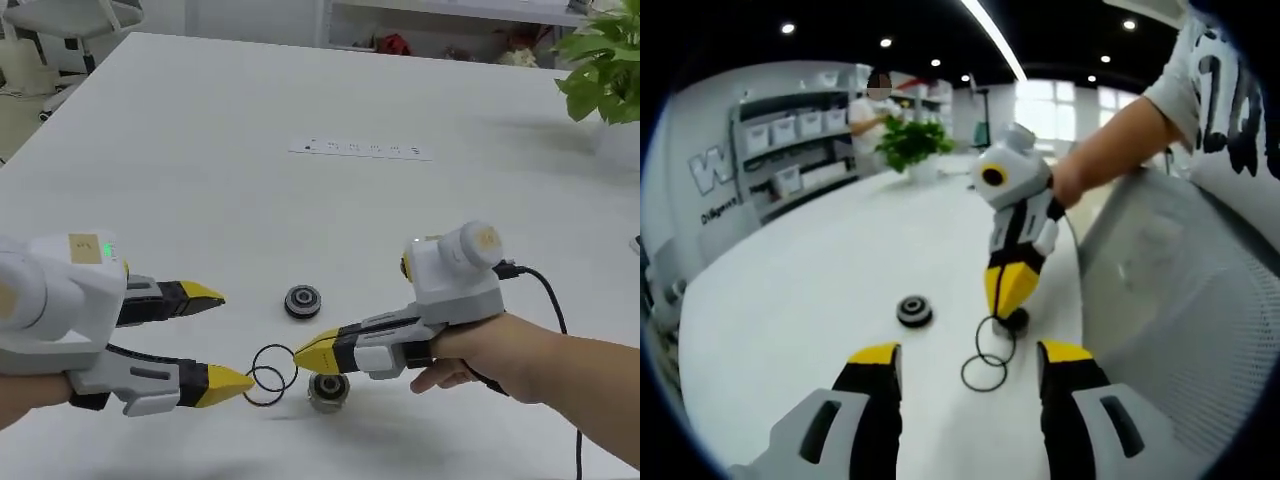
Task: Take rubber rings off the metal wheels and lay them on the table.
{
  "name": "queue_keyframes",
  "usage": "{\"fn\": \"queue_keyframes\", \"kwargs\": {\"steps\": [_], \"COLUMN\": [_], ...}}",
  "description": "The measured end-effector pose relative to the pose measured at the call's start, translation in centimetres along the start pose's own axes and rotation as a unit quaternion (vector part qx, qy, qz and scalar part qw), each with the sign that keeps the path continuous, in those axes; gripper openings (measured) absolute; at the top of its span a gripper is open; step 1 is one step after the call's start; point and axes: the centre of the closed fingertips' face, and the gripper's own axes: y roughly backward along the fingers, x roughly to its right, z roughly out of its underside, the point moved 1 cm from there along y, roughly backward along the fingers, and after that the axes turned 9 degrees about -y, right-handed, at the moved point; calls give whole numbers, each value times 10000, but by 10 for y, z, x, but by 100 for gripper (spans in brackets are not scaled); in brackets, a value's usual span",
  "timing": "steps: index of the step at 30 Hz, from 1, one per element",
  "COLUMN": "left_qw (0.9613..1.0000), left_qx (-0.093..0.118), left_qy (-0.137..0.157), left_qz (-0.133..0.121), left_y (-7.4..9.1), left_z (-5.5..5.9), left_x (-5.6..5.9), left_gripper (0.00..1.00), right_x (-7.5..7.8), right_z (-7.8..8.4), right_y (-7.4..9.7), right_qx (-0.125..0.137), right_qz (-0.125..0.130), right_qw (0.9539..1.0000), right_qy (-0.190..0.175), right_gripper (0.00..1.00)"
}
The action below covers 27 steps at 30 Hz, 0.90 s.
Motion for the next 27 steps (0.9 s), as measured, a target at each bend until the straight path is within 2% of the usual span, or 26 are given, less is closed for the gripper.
{"fn": "queue_keyframes", "kwargs": {"steps": [12, 27], "left_qw": [9999, 9999], "left_qx": [-38, -44], "left_qy": [57, 78], "left_qz": [-77, -123], "left_y": [3, 6], "left_z": [4, 5], "left_x": [-6, -9], "left_gripper": [57, 58], "right_x": [4, 12], "right_z": [6, 10], "right_y": [-15, -19], "right_qx": [-168, -282], "right_qz": [40, 198], "right_qw": [9999, 9993], "right_qy": [3, 125], "right_gripper": [0, 0]}}
